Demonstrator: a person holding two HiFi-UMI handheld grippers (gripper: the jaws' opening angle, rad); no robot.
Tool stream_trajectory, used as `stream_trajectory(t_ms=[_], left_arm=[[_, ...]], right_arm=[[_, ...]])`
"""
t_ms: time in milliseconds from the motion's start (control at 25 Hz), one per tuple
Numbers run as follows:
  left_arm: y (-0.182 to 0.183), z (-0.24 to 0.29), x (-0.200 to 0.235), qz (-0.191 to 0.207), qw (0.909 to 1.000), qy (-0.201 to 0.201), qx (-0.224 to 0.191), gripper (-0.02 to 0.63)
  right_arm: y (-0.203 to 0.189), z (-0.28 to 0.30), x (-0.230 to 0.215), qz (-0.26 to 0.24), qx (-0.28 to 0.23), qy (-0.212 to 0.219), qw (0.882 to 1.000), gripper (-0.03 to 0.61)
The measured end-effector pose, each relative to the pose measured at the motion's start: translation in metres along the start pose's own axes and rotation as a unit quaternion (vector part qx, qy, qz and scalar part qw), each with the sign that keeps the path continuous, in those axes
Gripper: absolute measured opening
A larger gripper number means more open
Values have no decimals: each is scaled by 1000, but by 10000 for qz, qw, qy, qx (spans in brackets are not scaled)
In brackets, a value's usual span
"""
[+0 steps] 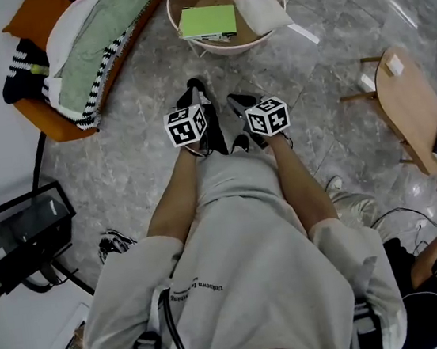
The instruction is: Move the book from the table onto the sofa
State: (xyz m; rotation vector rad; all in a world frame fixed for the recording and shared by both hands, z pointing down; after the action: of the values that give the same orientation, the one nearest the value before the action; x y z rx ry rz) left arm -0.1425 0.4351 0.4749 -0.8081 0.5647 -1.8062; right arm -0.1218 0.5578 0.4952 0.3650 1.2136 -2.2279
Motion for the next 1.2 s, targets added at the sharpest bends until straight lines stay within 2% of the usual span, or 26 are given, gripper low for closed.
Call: stream_trajectory(t_ms=[320, 520, 920, 1200], left_arm=[[18, 24, 27, -289, 9995, 156, 16, 9], [44, 48, 36, -377, 9992, 130, 56, 9], [123, 96, 68, -196, 9998, 4, 60, 9], [183, 135, 103, 228, 9994, -153, 226, 9]], right_arm=[[17, 31, -14, -180, 350, 58, 9992, 5], [33, 47, -35, -92, 563, 11, 9984, 6], [110, 86, -81, 169, 364, -355, 9986, 5], [170, 131, -111, 668, 52, -513, 9964, 6]])
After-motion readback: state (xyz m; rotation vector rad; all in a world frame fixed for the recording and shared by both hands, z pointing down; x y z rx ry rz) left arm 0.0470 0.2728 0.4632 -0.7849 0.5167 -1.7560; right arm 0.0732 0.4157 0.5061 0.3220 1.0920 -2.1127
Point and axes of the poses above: the fingertips, and each gripper's own axes: z forward along the fingers, x to its left, y out of its top, the point moved 2 cm from there along -z, backward along the fingers, and after that the axes turned 6 degrees about x, right-handed, at the moved point
